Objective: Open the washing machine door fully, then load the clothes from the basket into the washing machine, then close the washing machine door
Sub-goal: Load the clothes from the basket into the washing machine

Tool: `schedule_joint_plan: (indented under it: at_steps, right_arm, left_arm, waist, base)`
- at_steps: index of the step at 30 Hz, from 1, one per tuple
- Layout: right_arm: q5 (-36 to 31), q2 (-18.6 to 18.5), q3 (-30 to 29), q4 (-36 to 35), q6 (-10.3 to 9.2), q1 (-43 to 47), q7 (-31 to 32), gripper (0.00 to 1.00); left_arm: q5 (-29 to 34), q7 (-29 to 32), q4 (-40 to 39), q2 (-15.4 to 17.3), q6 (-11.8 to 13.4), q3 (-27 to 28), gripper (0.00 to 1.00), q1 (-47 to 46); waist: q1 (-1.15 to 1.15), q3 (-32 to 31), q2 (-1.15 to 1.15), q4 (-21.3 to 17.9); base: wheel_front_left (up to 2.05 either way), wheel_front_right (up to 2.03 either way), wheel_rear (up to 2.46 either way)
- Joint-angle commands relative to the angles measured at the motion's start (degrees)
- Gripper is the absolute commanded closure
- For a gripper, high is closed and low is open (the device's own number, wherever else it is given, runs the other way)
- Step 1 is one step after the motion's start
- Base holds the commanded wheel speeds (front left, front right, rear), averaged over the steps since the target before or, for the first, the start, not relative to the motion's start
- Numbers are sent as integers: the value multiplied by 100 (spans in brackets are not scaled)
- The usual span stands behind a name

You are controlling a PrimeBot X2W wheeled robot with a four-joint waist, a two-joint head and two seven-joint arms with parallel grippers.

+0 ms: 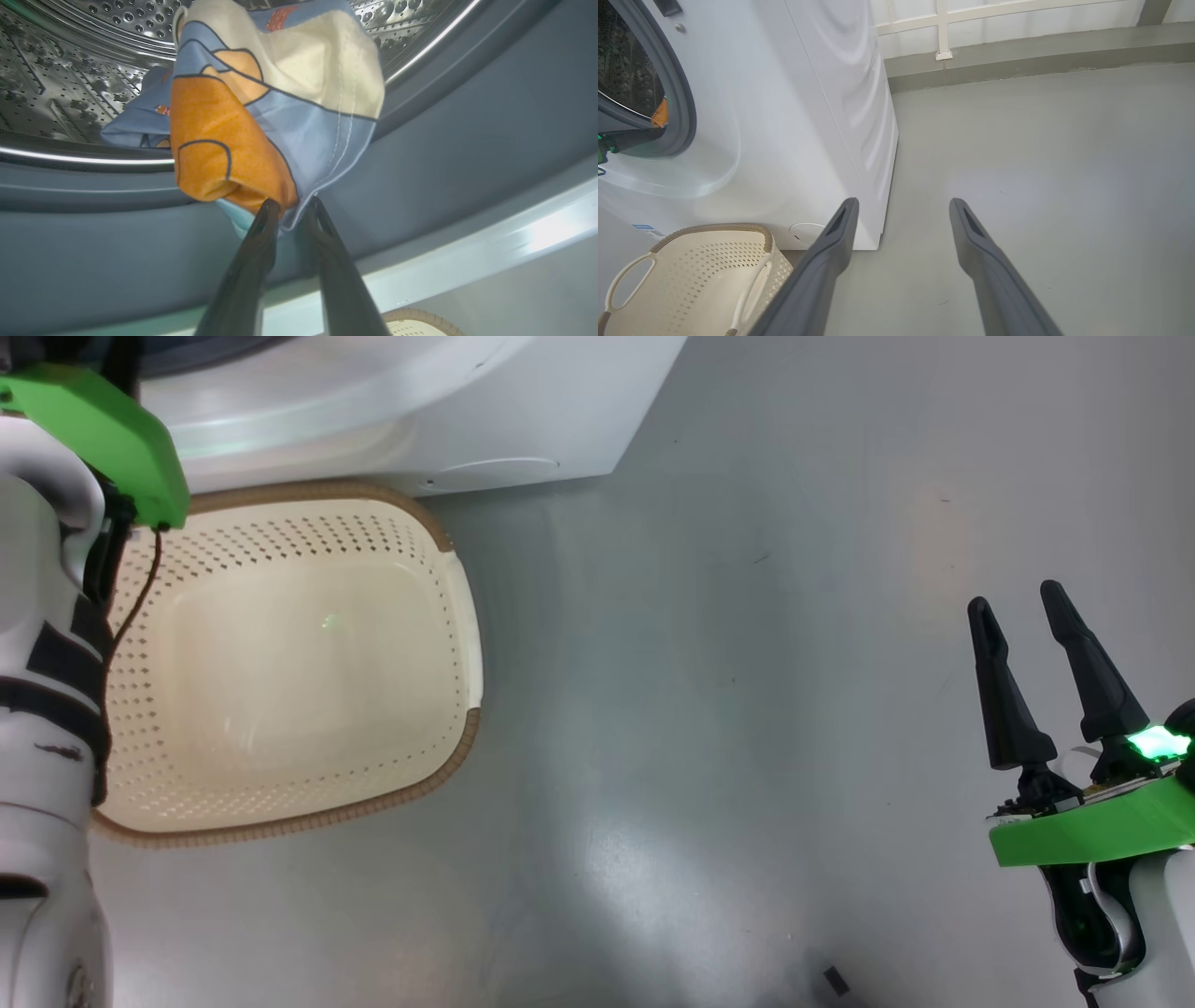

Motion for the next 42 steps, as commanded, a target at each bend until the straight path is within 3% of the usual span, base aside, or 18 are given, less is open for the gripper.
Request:
schedule_joint_plan:
  at_steps: [1,3,4,5,14,24,34,35,38,39,40,41,42]
  right_arm:
    - [27,-29,112,-105,14,36,-27,0]
    - [27,-13,108,-100,14,33,-27,0]
    - [28,-6,111,-99,14,34,-27,0]
    - [28,0,115,-100,14,36,-27,0]
    - [50,50,197,-97,14,16,-27,0]
    - [78,120,315,-64,14,-41,-27,0]
    - [113,132,389,-63,14,-8,-27,0]
    - [118,132,375,-70,14,7,-27,0]
    - [124,130,331,-66,14,53,-27,0]
    - [124,130,319,-60,14,59,-27,0]
    - [124,133,310,-54,14,61,-27,0]
    - [121,139,306,-50,14,59,-27,0]
    - [117,143,307,-50,14,46,-27,0]
  left_arm:
    - [50,-75,-63,299,77,26,73,-126]
    - [46,-109,-39,320,124,12,85,-175]
    - [35,-124,-38,327,146,12,97,-194]
    - [13,-138,-43,332,170,24,100,-217]
    - [-155,-183,-306,437,326,128,100,-423]
    - [-395,-185,-1575,556,533,402,100,-261]
    - [-362,-186,-767,549,453,260,100,-298]
    - [-372,-186,-722,553,439,258,95,-319]
    - [-432,-186,-724,541,433,289,60,-348]
    - [-449,-186,-732,538,422,294,44,-345]
    - [-453,-186,-733,539,408,288,17,-339]
    - [-474,-186,-737,534,397,298,5,-333]
    - [-529,-186,-747,519,376,333,0,-309]
  waist:
    - [0,8,0,-24]
    - [0,8,0,-47]
    - [0,6,0,-59]
    - [0,6,0,-71]
    - [0,39,0,-193]
    - [0,90,0,-398]
    - [0,21,0,-531]
    - [0,19,0,-532]
    - [0,13,0,-509]
    - [0,11,0,-498]
    - [0,10,0,-486]
    - [0,6,0,-472]
    - [0,-2,0,-444]
  base:
    - [0,0,0]
    - [0,0,0]
    - [0,0,0]
    - [0,0,0]
    - [0,0,0]
    - [0,0,0]
    - [0,0,0]
    - [0,0,0]
    - [0,0,0]
    - [0,0,0]
    - [0,0,0]
    - [0,0,0]
    - [0,0,0]
